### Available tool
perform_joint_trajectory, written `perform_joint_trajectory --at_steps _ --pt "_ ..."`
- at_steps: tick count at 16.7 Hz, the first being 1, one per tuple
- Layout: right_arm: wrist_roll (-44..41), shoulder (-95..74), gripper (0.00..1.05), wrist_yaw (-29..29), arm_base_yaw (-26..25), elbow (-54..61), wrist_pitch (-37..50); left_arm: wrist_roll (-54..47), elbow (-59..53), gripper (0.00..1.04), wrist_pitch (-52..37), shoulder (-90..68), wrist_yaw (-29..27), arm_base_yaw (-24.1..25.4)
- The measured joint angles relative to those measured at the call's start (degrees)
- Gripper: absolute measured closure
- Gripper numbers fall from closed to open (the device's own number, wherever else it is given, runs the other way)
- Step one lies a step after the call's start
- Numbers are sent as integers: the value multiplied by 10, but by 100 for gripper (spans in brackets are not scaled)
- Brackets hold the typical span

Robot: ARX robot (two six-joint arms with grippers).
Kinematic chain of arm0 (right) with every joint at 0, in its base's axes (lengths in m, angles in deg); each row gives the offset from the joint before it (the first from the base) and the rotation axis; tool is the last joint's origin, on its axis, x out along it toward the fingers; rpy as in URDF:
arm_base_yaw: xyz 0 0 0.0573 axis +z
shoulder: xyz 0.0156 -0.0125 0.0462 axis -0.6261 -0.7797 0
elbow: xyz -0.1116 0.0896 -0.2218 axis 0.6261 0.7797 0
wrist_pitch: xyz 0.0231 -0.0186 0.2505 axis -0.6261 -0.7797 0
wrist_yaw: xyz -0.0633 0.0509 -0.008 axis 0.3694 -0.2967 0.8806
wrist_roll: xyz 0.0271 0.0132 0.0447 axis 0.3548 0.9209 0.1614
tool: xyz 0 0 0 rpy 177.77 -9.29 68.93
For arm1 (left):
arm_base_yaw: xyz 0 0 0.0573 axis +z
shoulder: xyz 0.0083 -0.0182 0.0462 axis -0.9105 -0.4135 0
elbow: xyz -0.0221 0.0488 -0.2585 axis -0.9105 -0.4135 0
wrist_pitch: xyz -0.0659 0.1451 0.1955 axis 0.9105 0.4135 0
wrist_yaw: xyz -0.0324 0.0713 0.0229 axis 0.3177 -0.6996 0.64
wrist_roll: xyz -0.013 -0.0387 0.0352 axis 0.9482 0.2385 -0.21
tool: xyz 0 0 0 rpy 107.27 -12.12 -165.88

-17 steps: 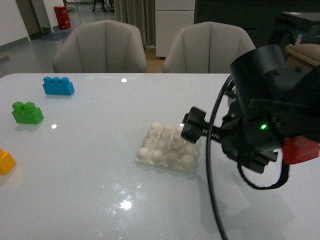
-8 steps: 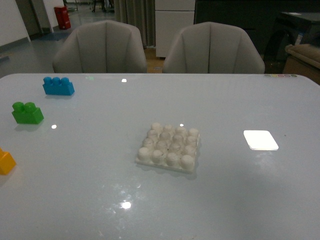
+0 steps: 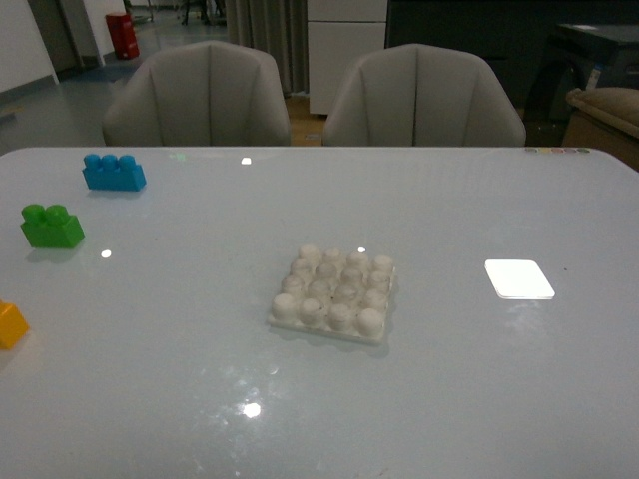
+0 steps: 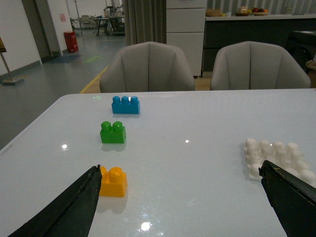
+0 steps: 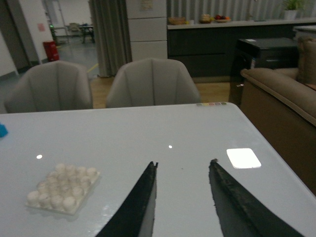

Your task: Insert yellow block into base center

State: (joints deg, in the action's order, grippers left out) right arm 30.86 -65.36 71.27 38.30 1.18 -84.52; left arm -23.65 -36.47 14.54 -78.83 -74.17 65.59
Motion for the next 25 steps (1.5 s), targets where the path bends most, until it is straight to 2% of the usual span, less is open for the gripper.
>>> perform_joint_trajectory --at_steps 2,3,23,24,25 --pt "-10 13 95 -12 5 29 6 0 0 7 0 0 0 0" --pt "-14 18 104 -12 5 39 6 0 0 7 0 0 0 0" --pt "-15 79 103 -12 5 105 21 0 0 7 0 0 0 0" --pt "-15 79 101 -12 5 105 21 0 0 7 0 0 0 0" --pt "-15 79 89 -12 5 105 21 0 0 7 0 0 0 0"
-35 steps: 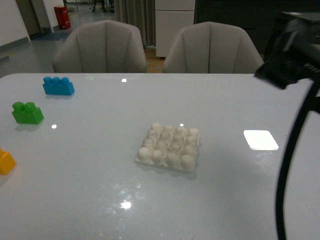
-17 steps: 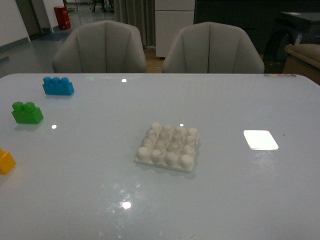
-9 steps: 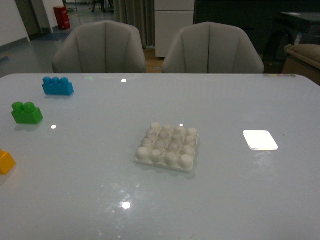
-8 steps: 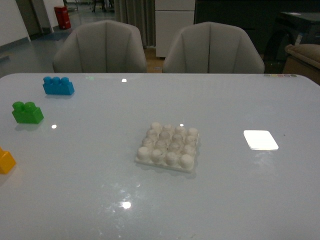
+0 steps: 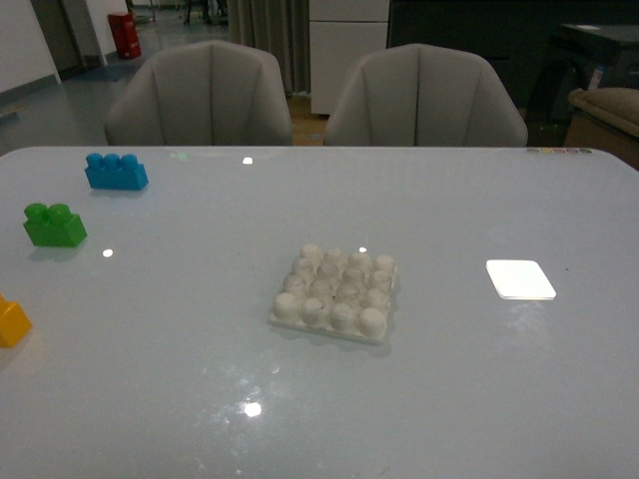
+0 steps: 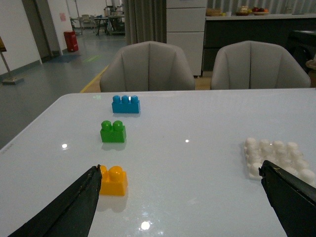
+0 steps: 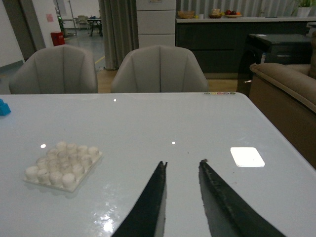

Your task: Insert yellow block into base center

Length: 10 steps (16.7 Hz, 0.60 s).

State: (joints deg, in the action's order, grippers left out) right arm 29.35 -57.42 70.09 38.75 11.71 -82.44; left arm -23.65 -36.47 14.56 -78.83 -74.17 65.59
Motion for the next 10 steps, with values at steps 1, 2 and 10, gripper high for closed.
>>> perform_joint_trajectory --at_steps 1,2,10 --pt "0 0 76 0 0 0 0 0 0 7 0 0 0 0" --pt "0 0 65 0 0 0 0 0 0 7 0 0 0 0" --pt "0 0 6 0 0 0 0 0 0 7 0 0 0 0"
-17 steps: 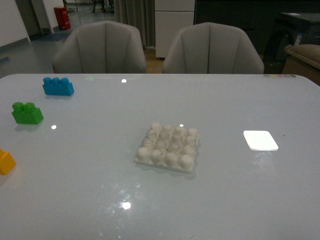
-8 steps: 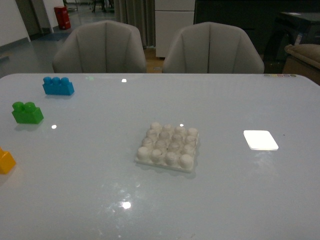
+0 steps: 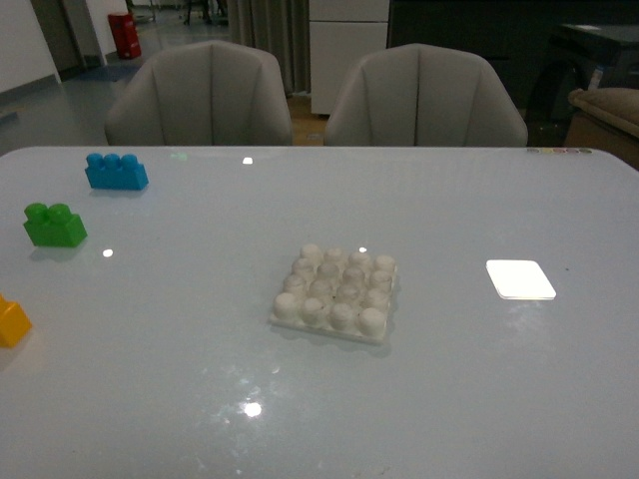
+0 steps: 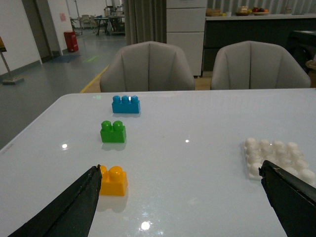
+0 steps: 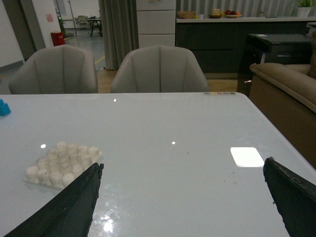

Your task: Insert yellow block into base center

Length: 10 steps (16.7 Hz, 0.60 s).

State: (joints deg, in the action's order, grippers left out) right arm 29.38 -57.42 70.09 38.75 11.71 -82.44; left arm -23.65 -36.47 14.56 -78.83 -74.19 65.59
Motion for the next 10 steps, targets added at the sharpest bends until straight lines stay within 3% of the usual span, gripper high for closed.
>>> perform_joint_trajectory --at_steps 10 --pt "0 0 6 0 0 0 0 0 0 7 0 0 0 0"
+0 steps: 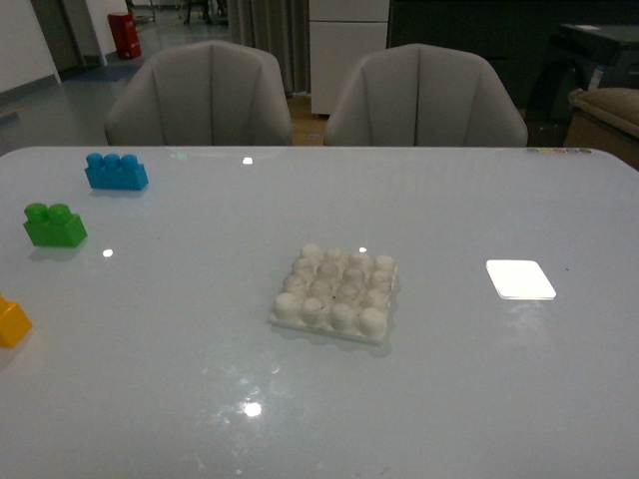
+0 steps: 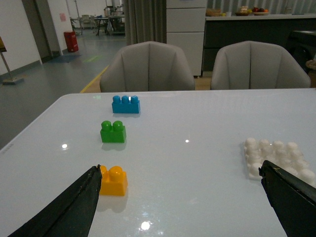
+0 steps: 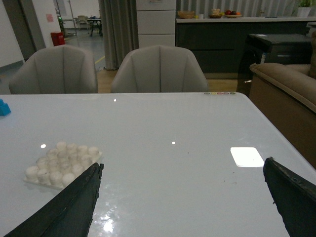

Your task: Insert yellow block into base center

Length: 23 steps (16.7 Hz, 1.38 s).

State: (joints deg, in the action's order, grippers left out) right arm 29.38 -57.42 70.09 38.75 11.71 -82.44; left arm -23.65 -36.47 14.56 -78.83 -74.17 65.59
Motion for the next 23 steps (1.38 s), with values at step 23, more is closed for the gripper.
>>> perform_joint_trajectory --at_steps 23 --pt "0 0 6 0 0 0 0 -126 501 7 -300 -1123 149 229"
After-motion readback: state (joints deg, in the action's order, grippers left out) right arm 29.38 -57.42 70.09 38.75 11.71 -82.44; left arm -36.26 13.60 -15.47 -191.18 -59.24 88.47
